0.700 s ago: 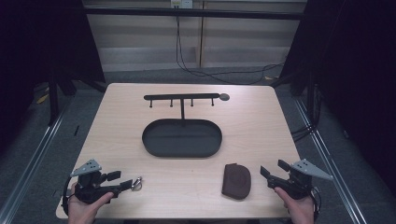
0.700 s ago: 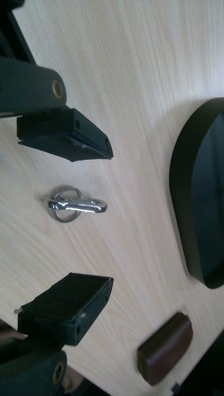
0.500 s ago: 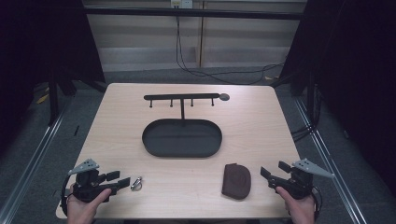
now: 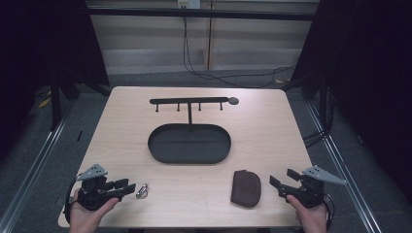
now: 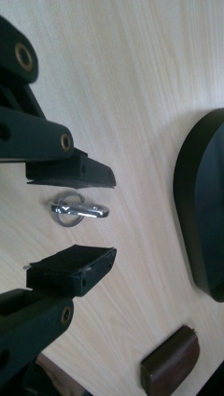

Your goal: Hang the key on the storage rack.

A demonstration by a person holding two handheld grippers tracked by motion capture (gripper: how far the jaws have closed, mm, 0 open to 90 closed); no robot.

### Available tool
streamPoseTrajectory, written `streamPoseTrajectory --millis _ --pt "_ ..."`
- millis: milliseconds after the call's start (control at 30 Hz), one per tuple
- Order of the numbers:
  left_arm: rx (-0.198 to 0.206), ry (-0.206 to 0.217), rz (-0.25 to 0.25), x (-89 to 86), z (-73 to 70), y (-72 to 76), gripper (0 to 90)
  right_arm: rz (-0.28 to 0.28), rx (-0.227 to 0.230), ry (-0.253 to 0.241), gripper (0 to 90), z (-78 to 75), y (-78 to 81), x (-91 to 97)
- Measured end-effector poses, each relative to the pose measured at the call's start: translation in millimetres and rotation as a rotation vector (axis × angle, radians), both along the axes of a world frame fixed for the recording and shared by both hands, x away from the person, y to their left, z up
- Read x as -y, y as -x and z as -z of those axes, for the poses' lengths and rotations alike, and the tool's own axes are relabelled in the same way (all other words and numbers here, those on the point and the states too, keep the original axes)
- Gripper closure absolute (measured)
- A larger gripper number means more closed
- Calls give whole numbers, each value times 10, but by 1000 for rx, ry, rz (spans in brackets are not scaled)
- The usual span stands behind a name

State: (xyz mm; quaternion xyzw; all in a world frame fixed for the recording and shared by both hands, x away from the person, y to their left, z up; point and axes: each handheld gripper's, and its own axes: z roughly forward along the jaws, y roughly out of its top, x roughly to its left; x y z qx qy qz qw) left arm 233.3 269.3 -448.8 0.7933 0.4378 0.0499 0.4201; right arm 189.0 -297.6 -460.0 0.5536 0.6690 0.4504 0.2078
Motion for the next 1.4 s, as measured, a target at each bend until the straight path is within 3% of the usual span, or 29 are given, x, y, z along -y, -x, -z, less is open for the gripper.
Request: streamPoseTrajectory --millis 267,400,567,733,800,933,967,1033,1200,1267,1400 --pt "-27 -46 -2 82 -58 -1 611 -8 -13 -4 208 11 -15 2" --pt "-69 -46 23 115 -107 -71 593 -27 -17 -3 201 17 -22 -6" --pt "-89 -73 71 206 -171 -174 568 -45 -25 -2 188 25 -34 -20" --pt "-93 -171 142 357 -225 -230 519 -47 -27 -1 184 29 -39 -18" --pt "-85 -208 149 405 -241 -243 531 -53 -31 -4 183 31 -42 -18" --pt "-110 -259 185 470 -259 -307 579 -74 -51 3 183 47 -60 -37" --pt "-119 -261 188 478 -263 -317 586 -83 -54 7 184 49 -62 -44" --pt "-97 -268 189 491 -277 -326 588 -87 -54 12 184 50 -62 -55" --pt "-124 -290 192 497 -278 -370 608 -88 -57 14 185 52 -66 -57" --pt "-169 -323 185 520 -233 -429 621 -93 -66 11 188 56 -70 -58" --pt "-205 -355 190 550 -210 -458 636 -95 -70 19 190 59 -76 -63"
